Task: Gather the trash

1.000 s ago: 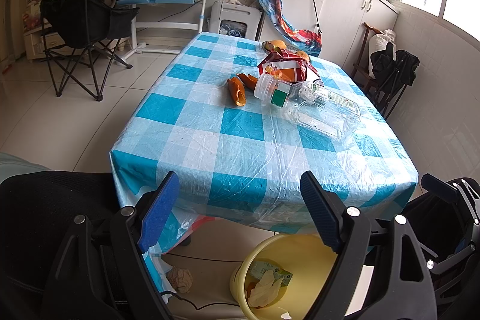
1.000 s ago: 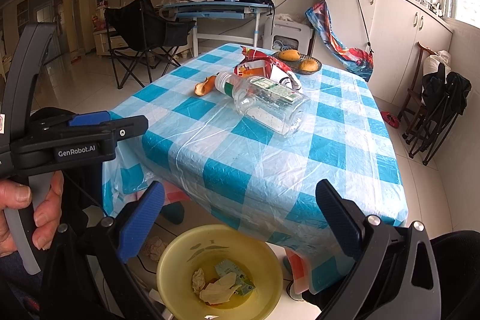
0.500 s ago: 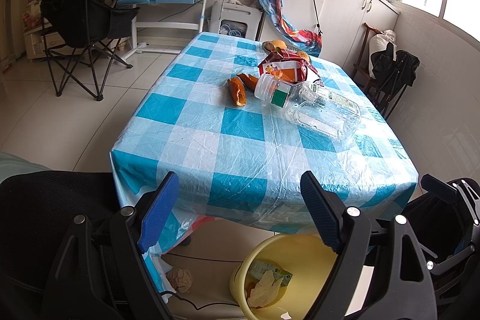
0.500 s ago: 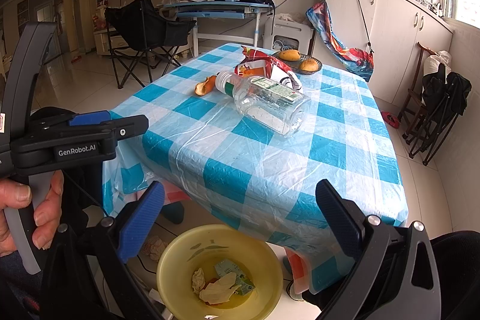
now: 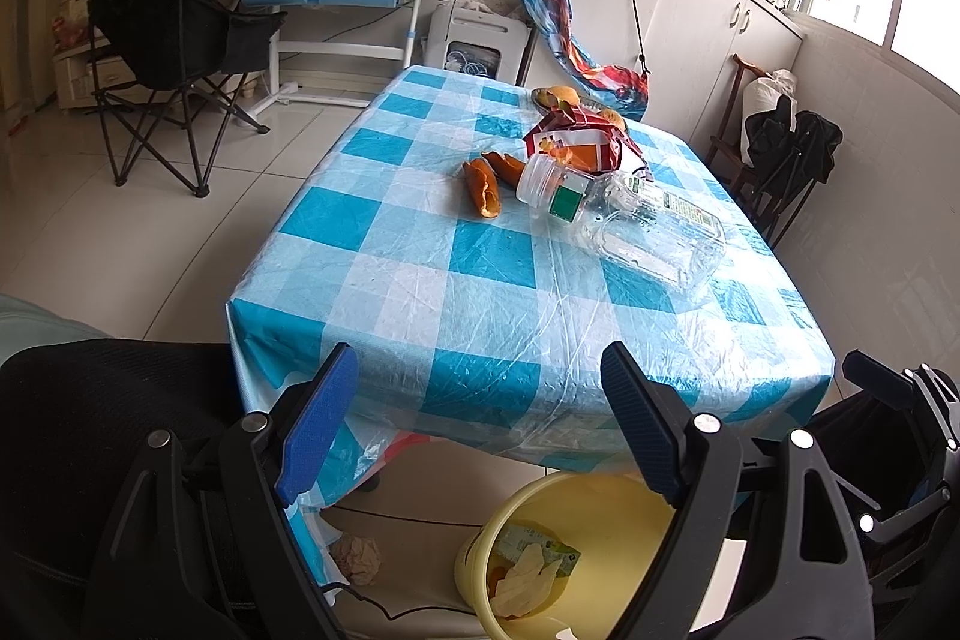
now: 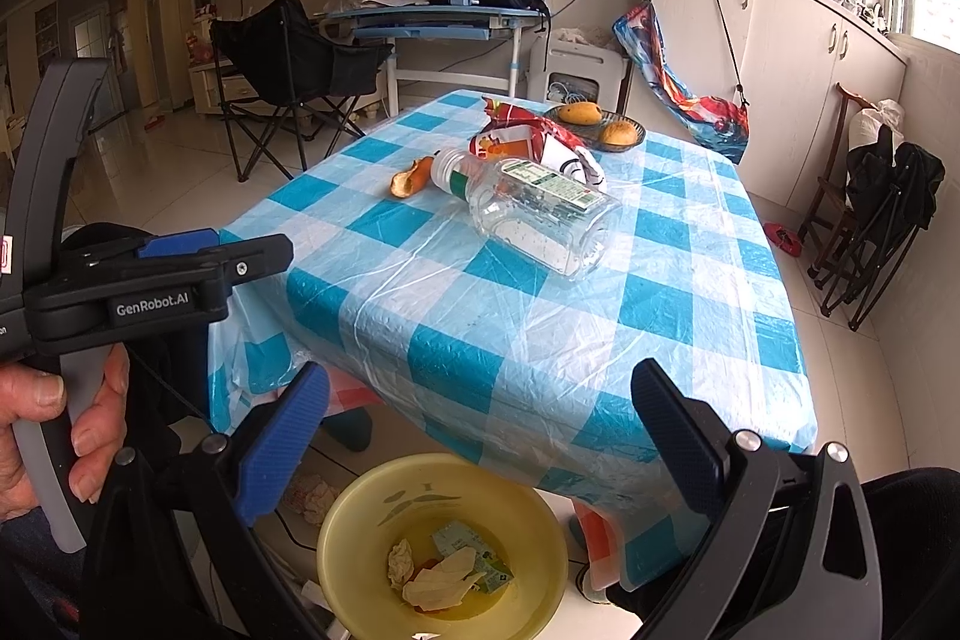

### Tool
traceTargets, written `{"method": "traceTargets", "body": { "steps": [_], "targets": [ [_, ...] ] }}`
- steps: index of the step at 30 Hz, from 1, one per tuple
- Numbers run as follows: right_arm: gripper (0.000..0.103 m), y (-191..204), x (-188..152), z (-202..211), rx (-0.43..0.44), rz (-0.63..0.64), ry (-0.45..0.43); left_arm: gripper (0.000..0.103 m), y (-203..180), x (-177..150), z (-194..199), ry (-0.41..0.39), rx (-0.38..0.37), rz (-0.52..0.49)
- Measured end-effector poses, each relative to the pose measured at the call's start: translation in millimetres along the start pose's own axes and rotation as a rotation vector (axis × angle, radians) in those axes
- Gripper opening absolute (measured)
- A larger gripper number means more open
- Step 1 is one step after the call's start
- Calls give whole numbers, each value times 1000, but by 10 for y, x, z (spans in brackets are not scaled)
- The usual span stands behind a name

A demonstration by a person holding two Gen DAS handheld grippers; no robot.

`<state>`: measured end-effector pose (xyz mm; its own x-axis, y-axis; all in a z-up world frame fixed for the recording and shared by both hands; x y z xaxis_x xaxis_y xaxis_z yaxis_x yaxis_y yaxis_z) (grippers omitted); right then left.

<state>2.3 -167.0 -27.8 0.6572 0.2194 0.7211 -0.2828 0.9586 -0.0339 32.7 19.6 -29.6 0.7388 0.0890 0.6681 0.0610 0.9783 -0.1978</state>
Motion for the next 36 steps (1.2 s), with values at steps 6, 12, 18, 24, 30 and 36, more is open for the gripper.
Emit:
{"method": "traceTargets", "body": {
  "steps": [6,12,18,24,30,36],
  "targets": [
    [97,-97,312,-29,-43,118,-36,80,120,128,26,-15,-18,82],
    [97,-110,638,-337,-47,286,-6,80,176,324,-49,-26,-1,99],
    [97,-164,854,-796,-28,375,69,80,265,510,-338,11,18,122],
    [97,-217,998,-1184,-4,459,154,80,274,756,-632,33,23,125],
    [96,-245,971,-1485,113,424,276,80,262,985,-959,62,26,134],
    [63,-313,748,-1337,193,354,343,80,148,1132,-1281,93,38,96]
  ]
}}
Point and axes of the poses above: each gripper's, at about its wrist camera, not at the fingertips, and z roughly against the way its jaws point, y to its left, x to its top, the point moved 7 cm from there along -z, roughly the way its jaws point, and after that the axes turned 5 degrees about y, right-handed, at the moved point
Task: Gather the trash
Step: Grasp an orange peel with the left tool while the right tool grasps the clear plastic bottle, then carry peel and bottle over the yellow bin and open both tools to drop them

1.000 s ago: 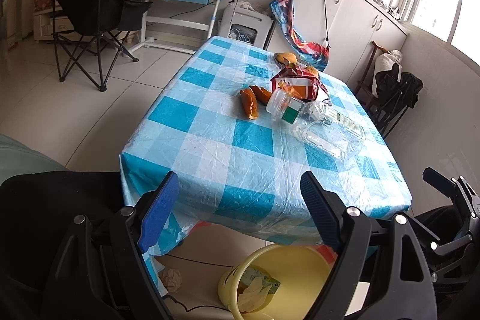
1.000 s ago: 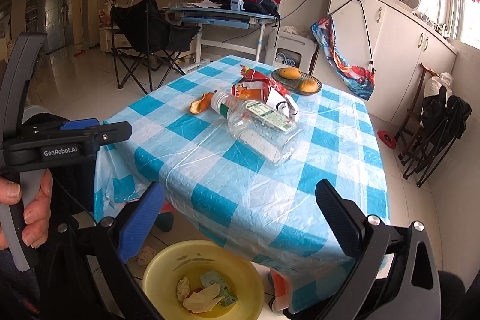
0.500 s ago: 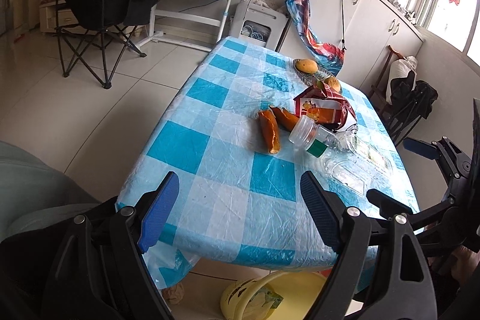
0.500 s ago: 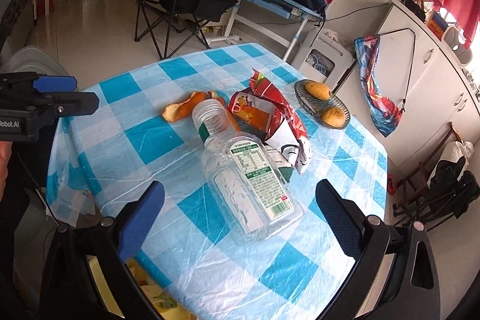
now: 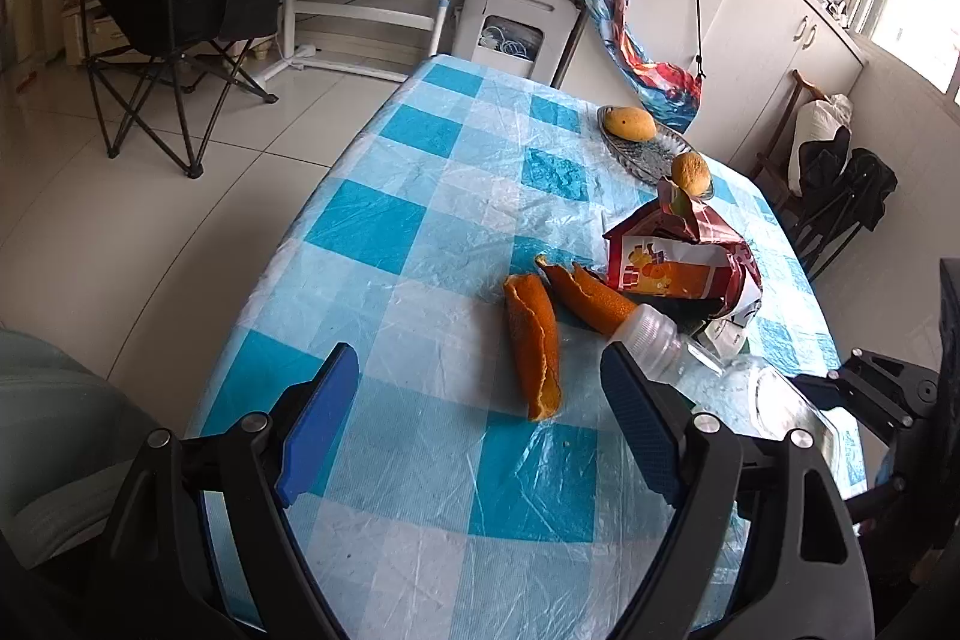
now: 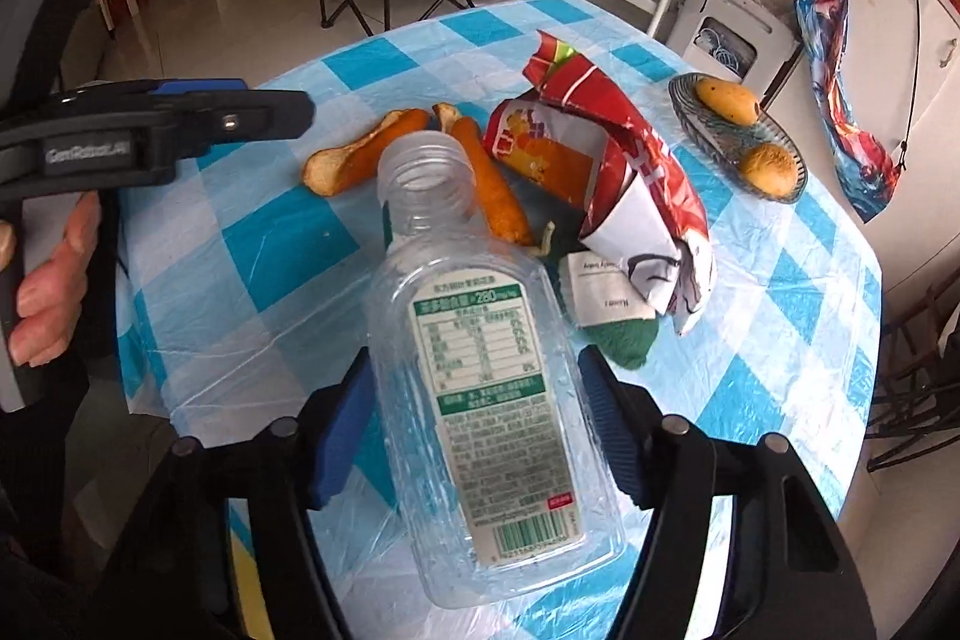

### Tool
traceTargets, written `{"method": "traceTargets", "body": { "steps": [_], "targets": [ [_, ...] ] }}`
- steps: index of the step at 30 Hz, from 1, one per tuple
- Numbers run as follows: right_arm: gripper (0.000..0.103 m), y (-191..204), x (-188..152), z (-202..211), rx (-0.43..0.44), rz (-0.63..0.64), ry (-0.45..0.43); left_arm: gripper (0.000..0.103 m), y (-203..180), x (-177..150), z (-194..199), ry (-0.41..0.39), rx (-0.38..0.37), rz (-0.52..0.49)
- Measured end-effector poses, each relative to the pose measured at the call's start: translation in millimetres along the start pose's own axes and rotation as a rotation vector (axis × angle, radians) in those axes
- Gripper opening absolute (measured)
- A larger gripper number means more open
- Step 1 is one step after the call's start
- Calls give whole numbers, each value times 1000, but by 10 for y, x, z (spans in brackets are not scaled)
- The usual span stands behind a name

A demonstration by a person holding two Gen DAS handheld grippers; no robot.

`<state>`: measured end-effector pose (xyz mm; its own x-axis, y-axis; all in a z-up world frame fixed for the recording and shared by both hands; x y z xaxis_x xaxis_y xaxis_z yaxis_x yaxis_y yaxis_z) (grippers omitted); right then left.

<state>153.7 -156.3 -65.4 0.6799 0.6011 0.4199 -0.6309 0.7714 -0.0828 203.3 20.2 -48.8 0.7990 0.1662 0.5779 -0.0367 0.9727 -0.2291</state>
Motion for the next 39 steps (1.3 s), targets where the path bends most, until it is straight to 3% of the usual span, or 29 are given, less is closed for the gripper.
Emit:
{"method": "traceTargets", "body": {
  "steps": [4,6,10,11,13,15,19,39],
  "targets": [
    [55,-28,-261,151,7,-83,-4,78,-126,58,-209,24,33,-46],
    [55,-51,-380,191,42,-156,-14,70,-184,59,-309,43,48,-72],
    [55,-137,-459,231,139,-316,-51,40,-299,-11,-451,67,81,-139],
    [55,-156,-480,239,166,-351,-60,25,-319,-22,-456,67,77,-154],
    [54,-211,-471,238,227,-414,-74,17,-331,-33,-446,71,49,-156],
    [54,-262,-468,237,282,-471,-84,16,-280,-49,-403,68,-10,-108],
    [54,-298,-476,247,340,-534,-107,15,-191,-129,-285,53,-32,-76],
    [54,-227,-471,252,350,-529,-146,15,-208,-341,-8,12,8,-157]
  ]
}}
Point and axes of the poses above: each gripper's, at about its wrist camera, not at the fingertips, and z roughly against the way its jaws point, y to its left, x to its top, the point moved 7 cm from there along -z, roughly the way its jaws point, and after that the axes turned 5 degrees about y, right-handed, at the moved point
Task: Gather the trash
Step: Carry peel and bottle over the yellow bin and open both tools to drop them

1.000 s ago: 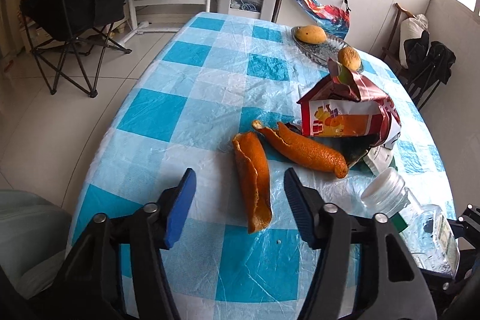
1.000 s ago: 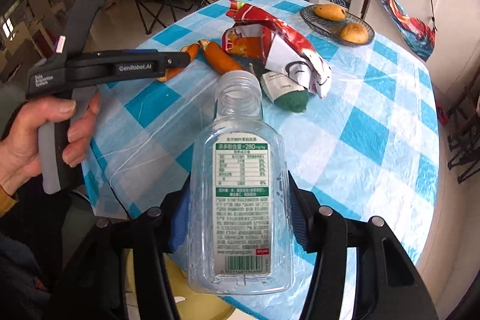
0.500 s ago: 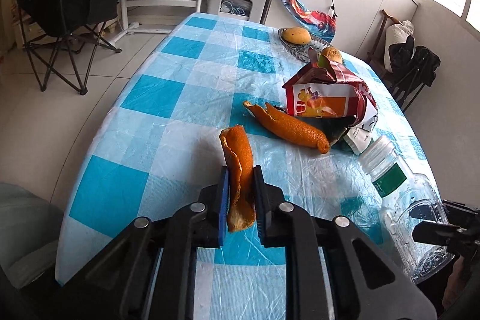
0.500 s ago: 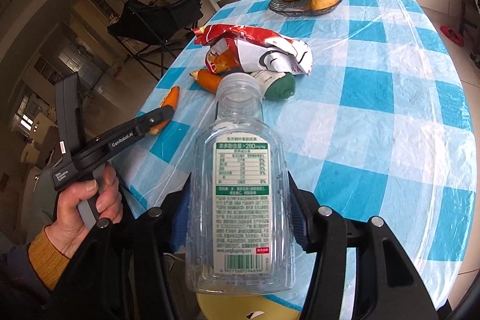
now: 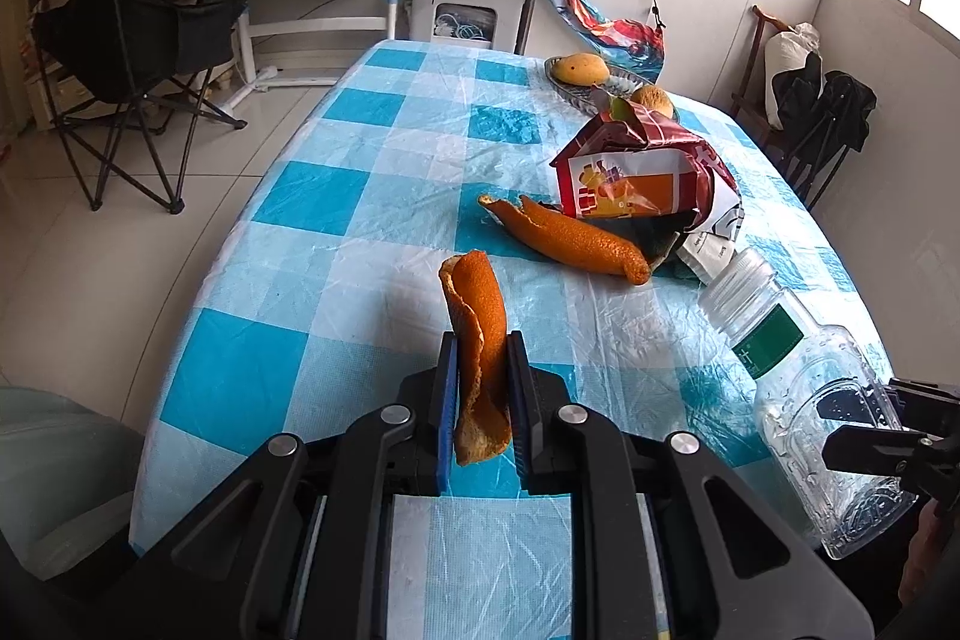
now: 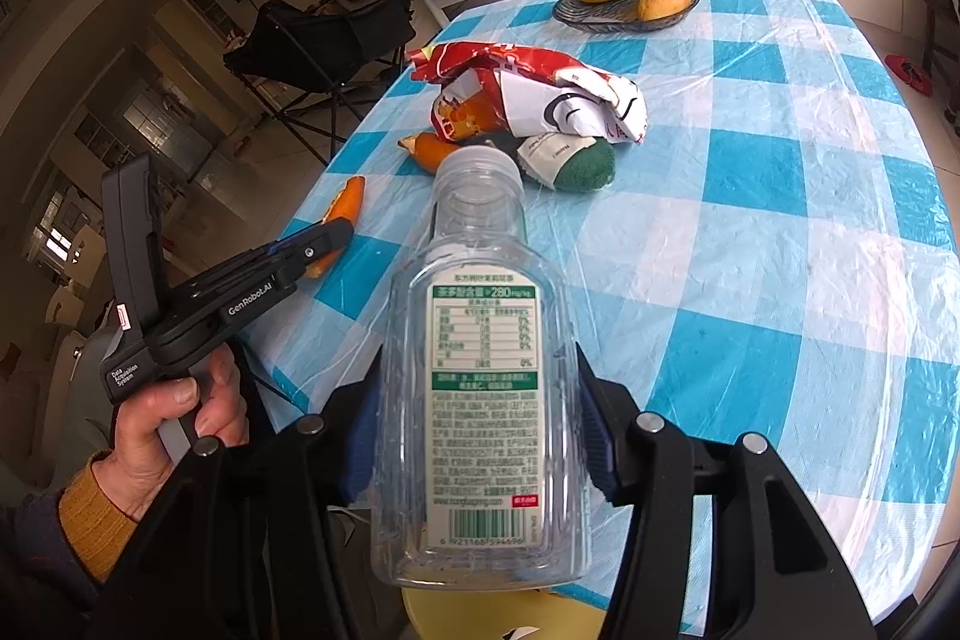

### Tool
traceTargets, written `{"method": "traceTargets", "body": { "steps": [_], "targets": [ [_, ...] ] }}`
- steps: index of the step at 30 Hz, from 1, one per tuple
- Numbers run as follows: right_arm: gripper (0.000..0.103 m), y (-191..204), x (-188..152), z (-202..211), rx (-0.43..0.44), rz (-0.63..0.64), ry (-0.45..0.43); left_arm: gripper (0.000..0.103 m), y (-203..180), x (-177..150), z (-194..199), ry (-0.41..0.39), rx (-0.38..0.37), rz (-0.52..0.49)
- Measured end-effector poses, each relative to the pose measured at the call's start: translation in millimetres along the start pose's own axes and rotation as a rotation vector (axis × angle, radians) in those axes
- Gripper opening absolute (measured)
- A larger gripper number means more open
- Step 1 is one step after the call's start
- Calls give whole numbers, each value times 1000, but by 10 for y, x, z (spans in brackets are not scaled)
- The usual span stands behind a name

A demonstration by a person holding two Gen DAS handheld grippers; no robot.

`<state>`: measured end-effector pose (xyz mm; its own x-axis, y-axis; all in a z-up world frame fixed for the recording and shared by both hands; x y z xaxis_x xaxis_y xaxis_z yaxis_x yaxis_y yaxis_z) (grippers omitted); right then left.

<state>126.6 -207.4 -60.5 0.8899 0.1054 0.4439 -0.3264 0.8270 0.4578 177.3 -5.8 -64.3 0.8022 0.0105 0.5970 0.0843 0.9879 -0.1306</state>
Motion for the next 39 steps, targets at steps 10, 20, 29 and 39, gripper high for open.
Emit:
{"method": "traceTargets", "body": {
  "steps": [10,20,29,39],
  "targets": [
    [54,224,-195,23,46,43,4,15,-24,-47,97,-15,0,-21],
    [55,746,-843,-97,20,233,128,15,-16,-206,355,-47,-28,-18],
    [78,866,-1236,-196,-153,367,208,15,-137,-520,656,-52,-84,-58],
    [92,330,-663,542,-130,-22,-201,15,-682,-1192,777,115,-220,-274]
  ]
}}
Point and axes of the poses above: each gripper's, at about its wrist camera, not at the fingertips, and z roughly against the way its jaws point, y to its left, x to its top, the point moved 7 cm from there along -z, roughly the way its jaws point, and after that the axes turned 5 degrees about y, right-handed, at the moved point
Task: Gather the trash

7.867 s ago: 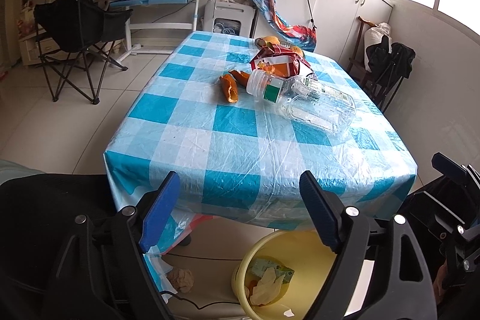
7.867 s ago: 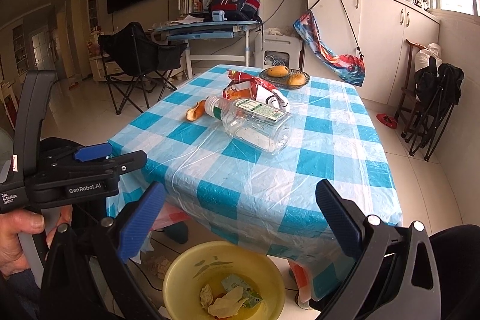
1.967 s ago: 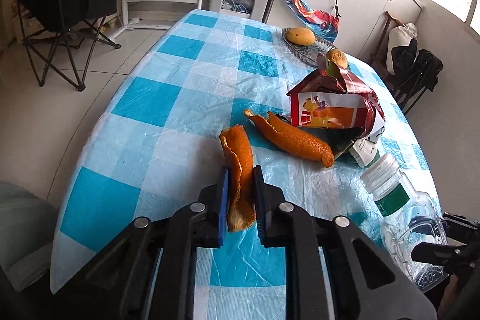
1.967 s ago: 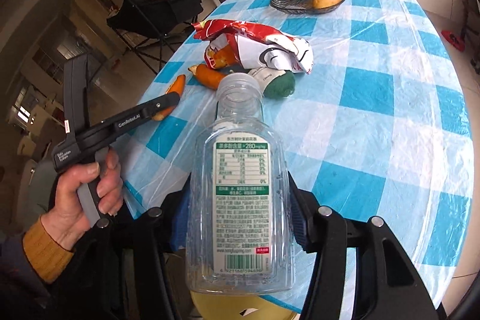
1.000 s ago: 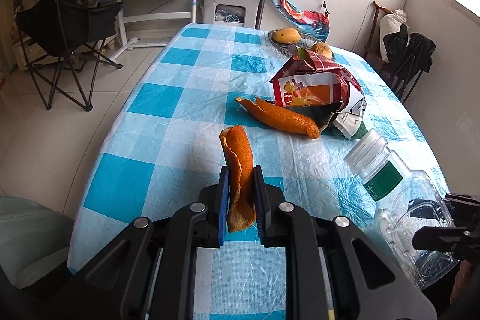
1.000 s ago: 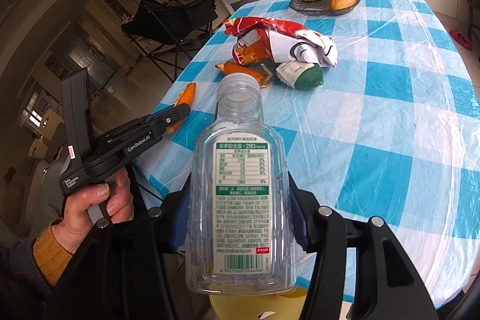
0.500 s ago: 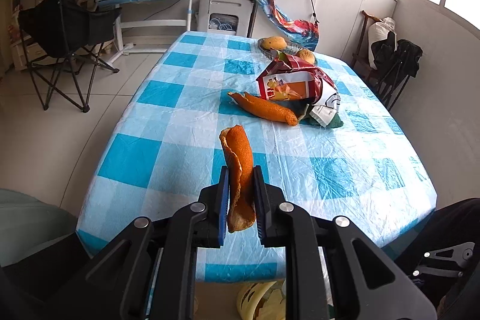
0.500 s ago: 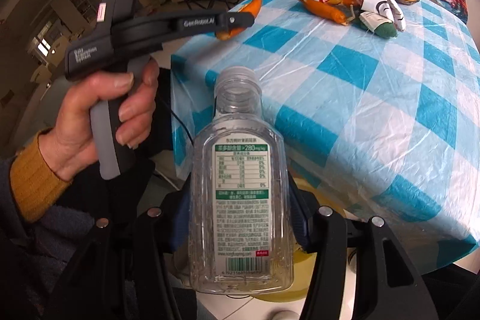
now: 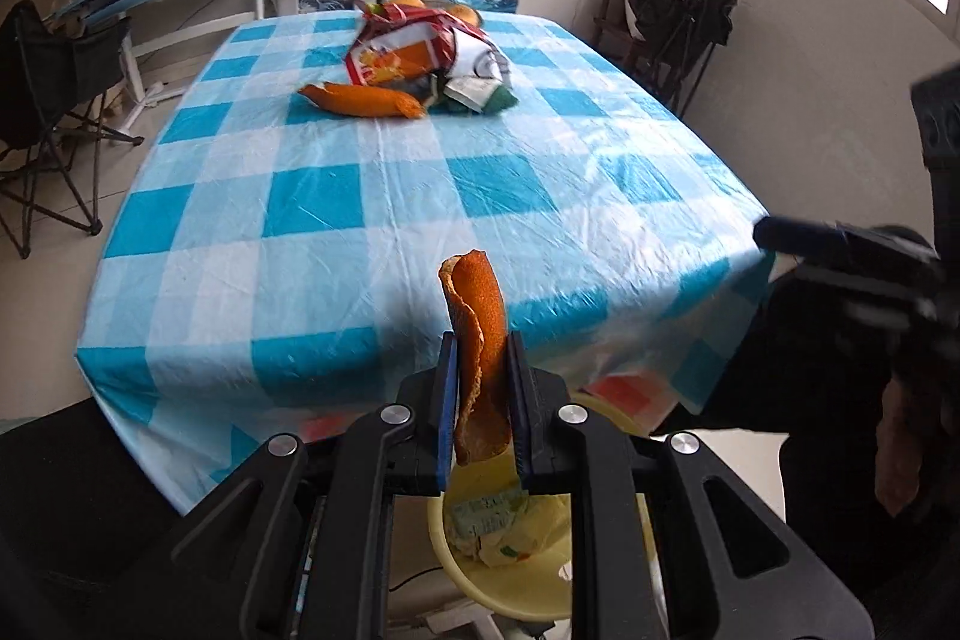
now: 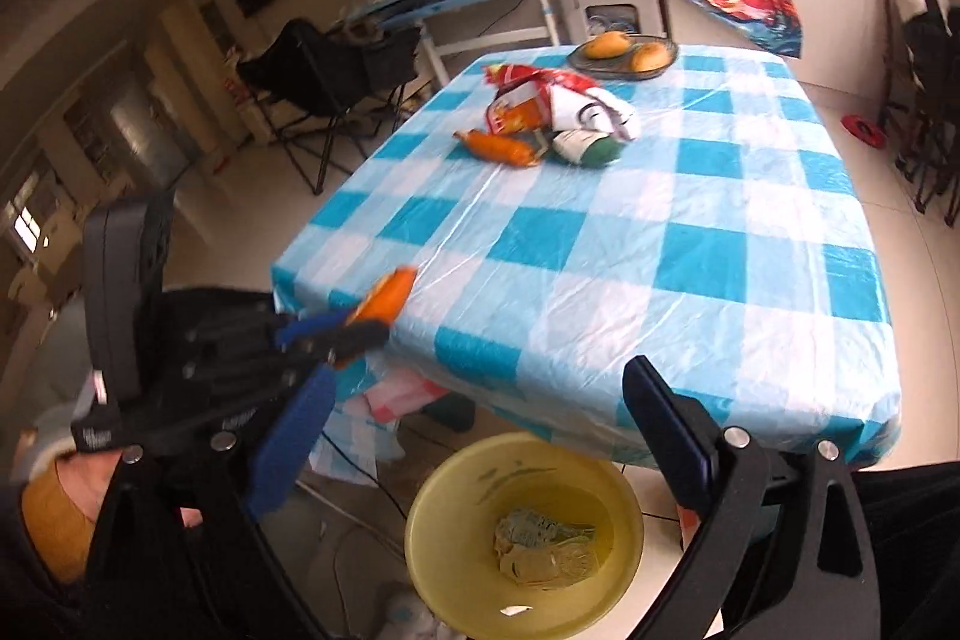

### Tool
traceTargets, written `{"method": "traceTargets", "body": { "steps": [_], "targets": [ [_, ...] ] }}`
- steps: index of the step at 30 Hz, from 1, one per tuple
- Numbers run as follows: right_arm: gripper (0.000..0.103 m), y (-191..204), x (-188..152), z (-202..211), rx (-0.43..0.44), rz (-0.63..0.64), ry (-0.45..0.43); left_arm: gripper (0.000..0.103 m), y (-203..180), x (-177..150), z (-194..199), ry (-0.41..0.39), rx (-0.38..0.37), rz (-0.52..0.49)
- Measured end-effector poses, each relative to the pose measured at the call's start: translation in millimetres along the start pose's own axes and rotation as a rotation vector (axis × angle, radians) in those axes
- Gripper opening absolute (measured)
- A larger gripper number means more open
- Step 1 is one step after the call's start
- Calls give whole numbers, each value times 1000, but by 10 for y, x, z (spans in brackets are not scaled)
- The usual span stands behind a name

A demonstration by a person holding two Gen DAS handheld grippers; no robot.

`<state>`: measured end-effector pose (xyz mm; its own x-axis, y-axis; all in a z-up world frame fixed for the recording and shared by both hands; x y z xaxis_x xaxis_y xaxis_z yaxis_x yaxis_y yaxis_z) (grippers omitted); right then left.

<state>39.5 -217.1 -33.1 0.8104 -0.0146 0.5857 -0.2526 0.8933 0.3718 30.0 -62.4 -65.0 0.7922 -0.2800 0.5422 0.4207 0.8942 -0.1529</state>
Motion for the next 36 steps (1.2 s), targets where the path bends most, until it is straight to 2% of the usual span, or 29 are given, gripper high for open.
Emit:
{"method": "traceTargets", "body": {
  "steps": [3,6,7,8,10,13,17,19,22,26,36],
  "targets": [
    [92,-177,73,27,-4,-107,-20,15,-235,-225,-96,99,-37,-108],
    [92,-252,82,12,-13,-143,-21,17,-387,-393,-194,167,-22,-193],
    [92,-253,86,6,-15,-142,-20,23,-418,-417,-207,177,-26,-205],
    [93,-259,75,26,-20,-139,-19,33,-430,-418,-201,174,-26,-208],
    [93,-253,42,31,-31,-129,-12,47,-405,-364,-140,127,-2,-195],
    [93,-245,-35,47,-47,-116,1,57,-286,-223,4,33,15,-131],
    [95,-245,-57,22,-66,-111,7,74,19,-18,196,-112,132,-15],
    [95,-256,-63,5,-78,-111,12,78,188,42,266,-157,194,43],
    [95,-257,-73,2,-92,-102,14,80,390,84,307,-176,238,120],
    [95,-221,-87,-24,-109,-80,21,84,548,97,333,-182,253,182],
    [95,-175,-122,-54,-124,-55,35,87,501,51,273,-164,289,150]
  ]
}}
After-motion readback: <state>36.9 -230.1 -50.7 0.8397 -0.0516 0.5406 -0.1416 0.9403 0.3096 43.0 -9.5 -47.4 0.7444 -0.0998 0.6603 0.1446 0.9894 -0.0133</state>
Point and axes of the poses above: each gripper's, at about its wrist camera, not at the fingertips, and z roughly against the way its jaws point, y to its left, x to its top, the point moved 7 cm from there along -z, roughly the way its jaws point, and after that the axes turned 5 degrees about y, right-handed, at the moved point
